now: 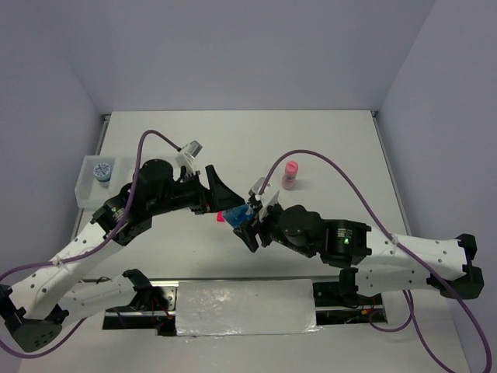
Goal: Sort the stationery into containers
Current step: Place the stationery in the storage box.
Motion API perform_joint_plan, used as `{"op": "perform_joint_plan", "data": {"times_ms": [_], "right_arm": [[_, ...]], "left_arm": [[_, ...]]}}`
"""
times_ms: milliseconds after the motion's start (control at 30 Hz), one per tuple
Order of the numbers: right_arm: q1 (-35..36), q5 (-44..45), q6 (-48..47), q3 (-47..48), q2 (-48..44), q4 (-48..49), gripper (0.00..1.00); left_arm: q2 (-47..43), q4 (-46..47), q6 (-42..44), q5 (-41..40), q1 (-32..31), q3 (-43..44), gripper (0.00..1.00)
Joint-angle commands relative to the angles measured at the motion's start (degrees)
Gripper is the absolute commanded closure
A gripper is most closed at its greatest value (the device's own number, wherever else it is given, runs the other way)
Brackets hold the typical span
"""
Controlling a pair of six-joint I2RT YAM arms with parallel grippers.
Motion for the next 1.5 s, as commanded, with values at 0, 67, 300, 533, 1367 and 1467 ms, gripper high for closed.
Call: {"op": "perform_joint_plan", "data": {"times_ms": [0,67,300,533,1367,1467], "right_arm": [[0.2,0.5,0.0,-0.3,-2.7,4.5,1.00],[0.2,0.6,0.0,-0.8,-3.4,4.8,1.00],[0.2,0.9,-0.6,-1.2,-4.5,6.2,1.00],[0.2,0.5,-1.5,-0.9,-4.2,7.6,1.00],[-2.9,6.6,5.7,-7.2,-17.4,0.5,0.00],[-2.9,6.8,6.7,-7.8,-20.7,-1.5,0.00]], "left_arm": [[-1.3,0.7,1.6,-0.9,0.1,2.3,0.06],[-1.5,1.5,1.3,-0.2,0.1,1.8,0.07],[-1.8,5.0,-0.1,3.6,0.1,-1.1,0.08],[-1.3,9.1,-1.1,7.8,0.1,-2.8,0.13],[9.5,-35.2,8.3,-56.9,4.9,20.7,1.00],[13.6,-33.7,13.7,-56.0,20.8,20.9,1.00]]}}
